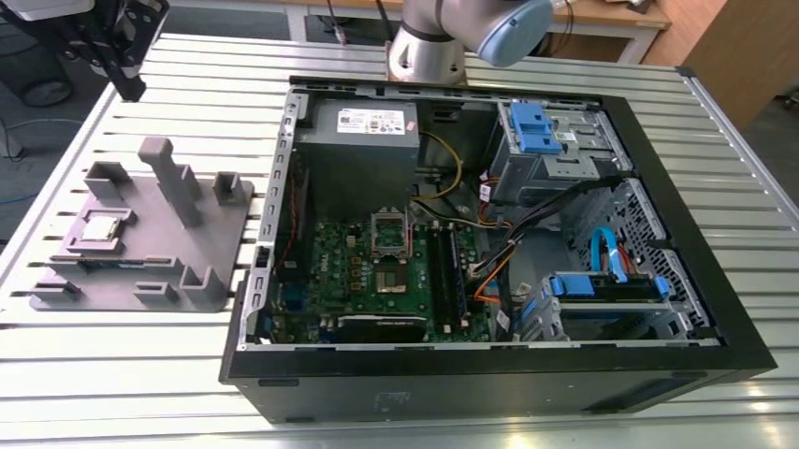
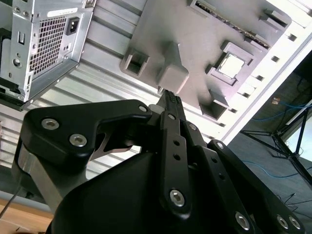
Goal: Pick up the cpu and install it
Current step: 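Reach for the cpu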
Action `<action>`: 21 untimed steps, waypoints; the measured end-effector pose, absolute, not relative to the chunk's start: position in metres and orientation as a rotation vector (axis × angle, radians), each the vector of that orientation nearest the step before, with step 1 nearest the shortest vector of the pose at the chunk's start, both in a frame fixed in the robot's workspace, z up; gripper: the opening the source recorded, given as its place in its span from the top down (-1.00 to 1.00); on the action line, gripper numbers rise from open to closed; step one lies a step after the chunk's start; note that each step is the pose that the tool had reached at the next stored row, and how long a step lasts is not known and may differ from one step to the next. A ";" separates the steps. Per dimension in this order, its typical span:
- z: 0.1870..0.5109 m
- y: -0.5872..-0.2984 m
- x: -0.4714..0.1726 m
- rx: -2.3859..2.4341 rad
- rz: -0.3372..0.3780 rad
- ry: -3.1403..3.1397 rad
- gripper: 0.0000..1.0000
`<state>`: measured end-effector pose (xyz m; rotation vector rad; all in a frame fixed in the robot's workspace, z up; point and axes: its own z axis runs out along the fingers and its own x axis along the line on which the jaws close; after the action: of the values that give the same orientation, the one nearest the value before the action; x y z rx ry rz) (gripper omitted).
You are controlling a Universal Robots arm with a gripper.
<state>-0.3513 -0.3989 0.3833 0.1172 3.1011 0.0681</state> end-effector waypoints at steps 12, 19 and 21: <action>0.382 -0.399 -0.356 0.117 0.068 3.101 0.79; 0.379 -0.399 -0.360 0.117 0.068 3.101 0.79; 0.378 -0.399 -0.362 0.117 0.068 3.101 0.79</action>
<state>-0.3625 -0.3990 0.3780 0.1172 3.1012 0.0680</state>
